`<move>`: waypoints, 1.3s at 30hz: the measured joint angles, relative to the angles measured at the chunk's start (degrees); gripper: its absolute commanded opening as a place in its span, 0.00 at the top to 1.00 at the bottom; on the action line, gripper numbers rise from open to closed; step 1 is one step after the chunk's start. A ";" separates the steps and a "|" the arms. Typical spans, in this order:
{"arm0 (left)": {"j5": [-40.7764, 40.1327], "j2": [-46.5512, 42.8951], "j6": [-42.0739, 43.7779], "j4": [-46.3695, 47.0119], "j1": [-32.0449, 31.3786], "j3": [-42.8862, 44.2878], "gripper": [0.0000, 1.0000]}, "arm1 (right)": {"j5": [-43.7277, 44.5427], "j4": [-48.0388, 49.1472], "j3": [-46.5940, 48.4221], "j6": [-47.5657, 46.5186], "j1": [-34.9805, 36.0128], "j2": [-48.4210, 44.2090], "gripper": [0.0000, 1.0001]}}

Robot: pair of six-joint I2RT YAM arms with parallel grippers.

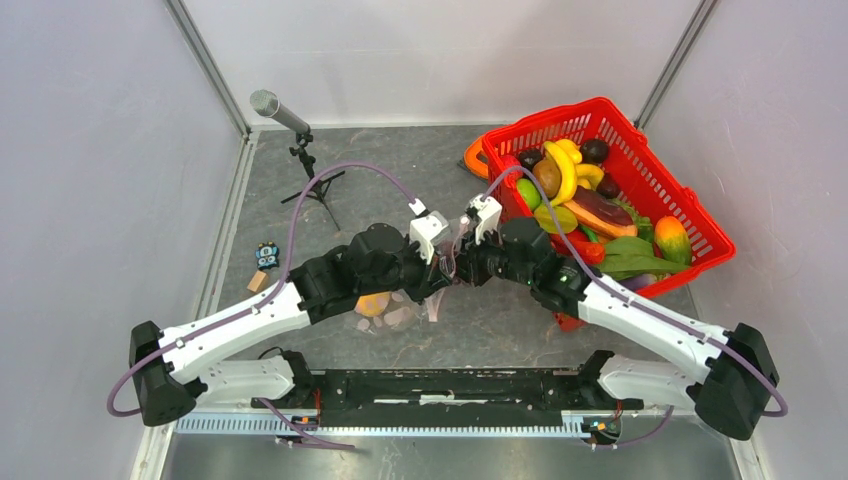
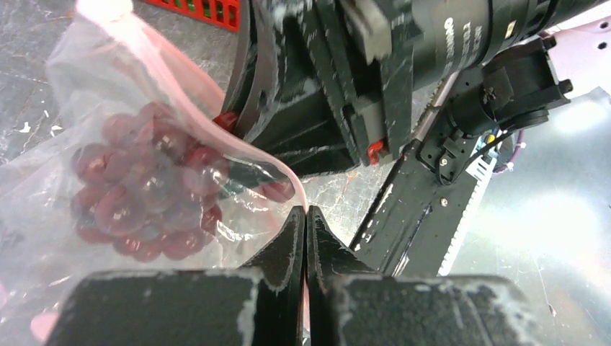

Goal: Place the food in the zip-top bag and seal the zipper

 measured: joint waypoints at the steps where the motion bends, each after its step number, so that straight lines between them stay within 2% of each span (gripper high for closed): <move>1: -0.52 0.00 0.02 -0.07 0.00 0.00 0.98 | -0.37 -0.72 0.28 0.70 -0.81 0.00 0.90; 7: -5.05 0.00 0.61 -1.79 0.02 -0.07 0.98 | -1.18 -2.95 0.81 4.35 -4.98 -0.50 0.92; 12: -6.95 -0.48 -0.07 -0.04 0.00 -1.51 0.98 | -3.65 5.77 -4.76 13.81 -6.29 -2.10 0.92; 17: -4.76 -0.63 -2.75 3.48 0.02 -2.62 0.98 | 4.00 8.94 -7.69 18.75 -1.97 -2.80 0.85; 20: -3.19 -0.63 -4.59 6.34 0.00 -2.62 0.98 | 7.50 8.70 -5.84 17.46 0.39 -1.88 0.77; 23: -3.52 -0.76 -6.60 8.57 0.00 -2.62 0.98 | 11.21 9.20 -3.39 14.14 2.89 0.57 0.63; 25: -5.09 -1.55 -7.69 7.72 0.02 -2.69 0.98 | 13.35 9.31 -2.78 11.85 4.04 1.53 0.45; 29: -10.91 -4.61 -9.07 6.62 -0.11 -2.99 0.98 | 15.41 9.70 -2.78 6.56 4.44 1.29 0.21; 35: -22.18 -12.17 -10.99 5.46 -0.09 -4.61 0.98 | 13.05 10.69 -2.67 -0.42 5.55 -6.25 0.20; 39: -27.02 -14.36 -11.65 4.55 -0.09 -4.72 0.98 | 12.55 10.78 -2.19 -1.90 5.64 -10.82 0.25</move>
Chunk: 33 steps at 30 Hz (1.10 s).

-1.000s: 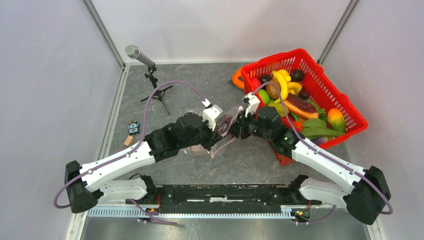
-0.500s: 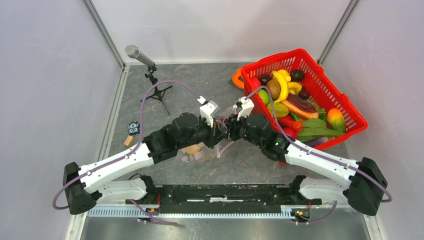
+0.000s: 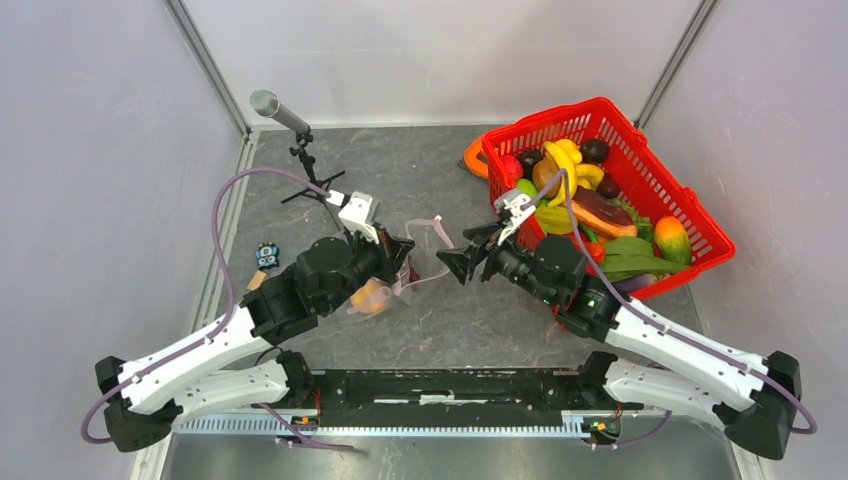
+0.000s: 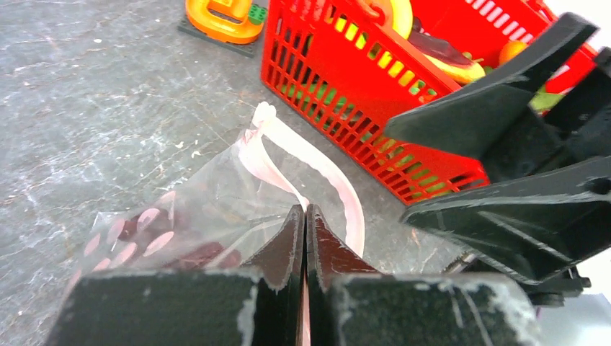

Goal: Place the food in the zip-top bag and seal the zipper

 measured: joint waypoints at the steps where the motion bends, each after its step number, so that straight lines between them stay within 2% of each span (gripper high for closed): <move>1: -0.72 -0.20 -0.02 -0.17 0.00 -0.04 0.98 | 0.79 -0.09 -0.09 0.04 0.00 -0.83 0.25; 8: -3.85 -2.14 -0.09 -1.55 0.00 -0.87 0.98 | 7.76 -4.96 -0.39 -0.13 0.00 -0.37 0.25; 15: -4.37 -2.91 -0.79 -2.12 0.00 -2.21 0.98 | 5.49 -7.61 4.42 1.01 -0.04 10.67 0.27; 20: -4.33 -3.76 -1.07 -2.93 0.00 -2.75 0.98 | 4.59 -7.34 4.76 2.56 -0.04 12.63 0.30; 22: -4.33 -3.87 -1.07 -2.97 0.00 -2.75 0.98 | 4.42 -7.85 5.55 2.86 -0.04 12.83 0.35; 25: -4.24 -3.91 -1.07 -2.99 0.00 -2.75 0.98 | 4.15 -7.41 6.34 2.64 -0.04 12.81 0.56; 28: -4.07 -3.98 -1.07 -2.99 0.00 -2.80 0.98 | 3.15 -8.00 7.56 1.73 -0.04 14.29 0.73; 30: -3.85 -3.98 -1.07 -2.99 0.00 -2.80 0.98 | 1.60 -9.03 9.66 0.07 -0.07 16.79 0.90; 33: -4.04 -4.07 -1.01 -3.26 0.00 -2.80 0.98 | 0.31 -10.62 12.41 -3.26 -0.04 19.28 1.00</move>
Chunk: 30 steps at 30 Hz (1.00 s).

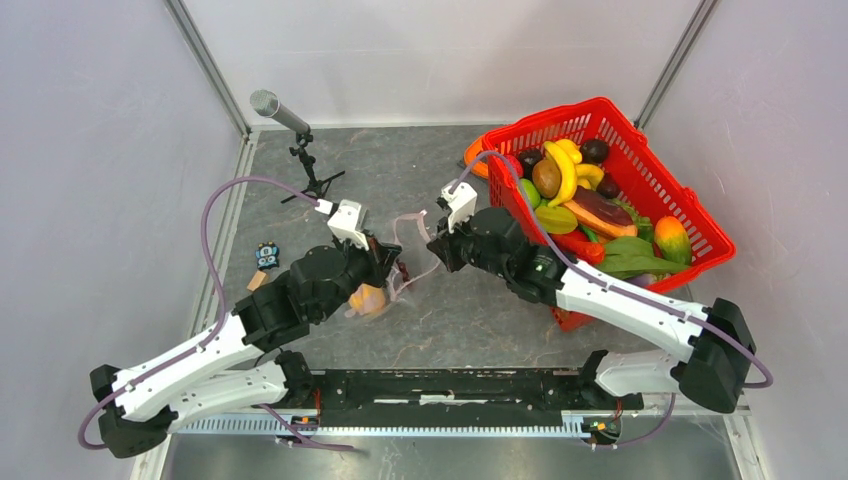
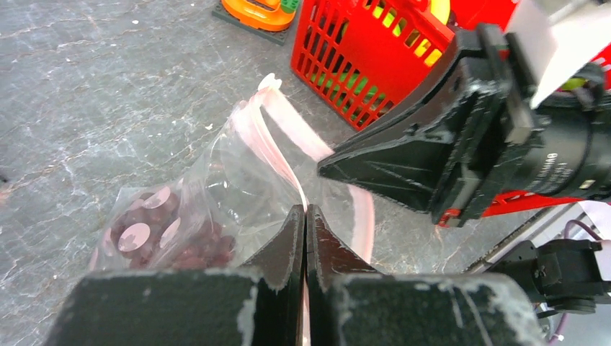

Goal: Place the food in the zip-top bag and seal the zipper

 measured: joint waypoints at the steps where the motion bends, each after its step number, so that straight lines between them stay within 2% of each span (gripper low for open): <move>1: -0.52 -0.13 0.02 -0.39 0.00 0.00 0.98 | 0.04 -0.50 0.61 -0.90 0.00 0.09 1.00; 6: -6.49 -1.44 0.59 -4.17 0.00 0.46 0.98 | 0.17 -1.14 4.09 -4.39 0.00 -0.79 1.00; 11: -14.97 -2.49 2.16 -10.49 0.00 4.70 0.98 | 0.09 -0.15 7.26 -6.60 0.00 -1.31 1.00; 16: -19.52 -5.01 3.87 -14.91 0.00 8.04 0.98 | -1.36 0.50 10.16 -7.54 0.00 -0.76 1.00; 21: -18.16 -6.08 4.11 -17.22 0.00 10.58 0.98 | -3.06 2.58 12.07 -7.67 0.00 0.72 1.00; 28: -13.77 -2.51 4.74 -17.90 0.00 13.46 0.98 | -3.76 3.54 10.99 -6.47 -1.84 1.36 0.99; 29: -13.20 -1.49 4.90 -17.99 0.00 13.79 0.98 | -4.20 3.74 10.45 -5.97 -2.75 1.40 0.97; 30: -12.50 -0.55 5.03 -17.94 0.00 14.03 0.98 | -4.52 3.87 9.97 -5.53 -3.78 1.42 0.89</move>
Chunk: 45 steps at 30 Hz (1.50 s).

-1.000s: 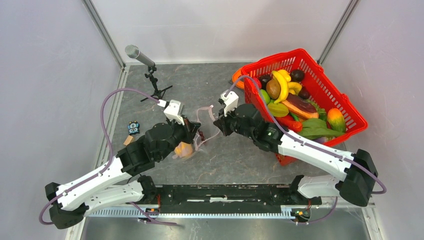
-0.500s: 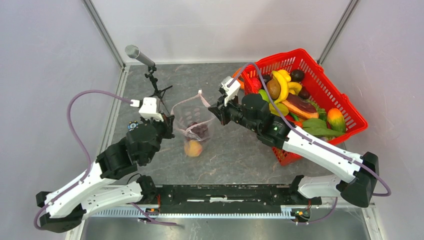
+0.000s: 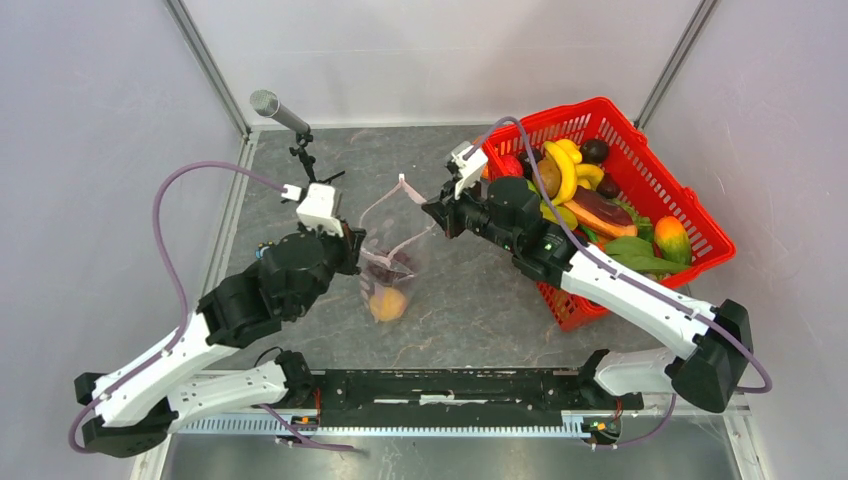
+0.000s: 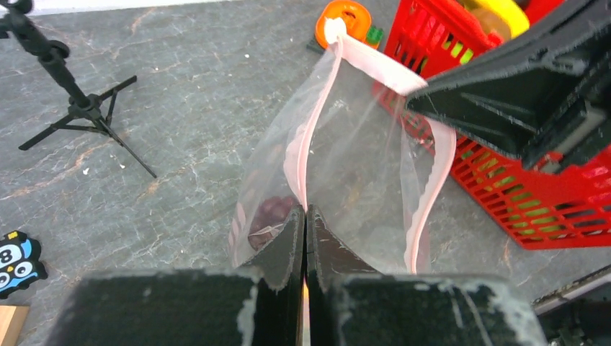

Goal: Place the food in the zip-top bag and seal the zipper

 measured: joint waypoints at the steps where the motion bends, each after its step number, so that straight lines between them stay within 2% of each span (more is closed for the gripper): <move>1: 0.50 0.85 0.20 0.04 0.00 0.15 0.98 | -0.17 0.04 -0.50 0.48 -1.18 0.00 0.79; 4: 1.86 3.52 0.33 0.26 0.00 0.59 0.98 | -1.03 -0.15 -1.05 0.96 -3.06 0.04 0.56; 6: 2.75 4.96 0.33 0.59 0.00 0.61 0.98 | -1.40 -0.61 -1.05 0.33 -3.52 -0.02 0.32; 8: 3.34 5.70 0.33 0.94 0.00 0.57 0.98 | -1.49 -2.08 -1.05 -0.68 -3.52 -0.48 0.26; 13: 4.37 6.08 0.33 2.99 0.00 -0.17 0.98 | 1.25 -8.20 -0.17 -4.92 -3.48 -5.35 0.22; 15: 4.68 6.43 0.33 3.56 0.00 -0.20 0.98 | 5.20 -9.75 0.17 -6.69 -3.52 -8.92 0.18; 16: 4.81 6.58 0.33 3.69 0.00 -0.17 0.98 | 10.08 -11.10 0.20 -8.46 -3.58 -12.81 0.18; 18: 4.94 6.84 0.33 4.00 0.00 -0.17 0.98 | 13.70 -11.76 0.20 -9.29 -4.15 -15.19 0.17; 22: 6.21 6.91 0.35 4.76 0.00 -0.20 0.98 | 25.05 -17.11 0.90 -10.27 -9.86 -18.80 0.20; 25: 6.75 6.88 0.33 5.18 0.00 -0.46 0.98 | 29.42 -21.97 1.09 -9.81 -16.31 -18.25 0.22; 31: 7.78 6.82 0.33 5.68 0.00 -0.94 0.98 | 25.16 -28.85 -2.25 -9.44 -32.92 -15.41 0.23; 33: 7.80 6.64 0.33 5.79 0.00 -1.03 0.98 | 22.21 -30.38 -3.89 -9.40 -37.64 -14.84 0.26; 36: 7.82 6.54 0.33 5.95 0.00 -1.05 0.98 | 18.71 -31.19 -4.57 -8.46 -42.60 -13.07 0.25; 38: 7.89 6.56 0.33 5.99 0.00 -1.05 0.98 | 16.55 -30.53 -4.63 -7.87 -45.24 -11.58 0.20; 45: 8.85 6.38 0.31 6.03 0.00 -1.31 0.98 | 14.73 -28.87 -4.83 -6.32 -53.16 -5.77 0.13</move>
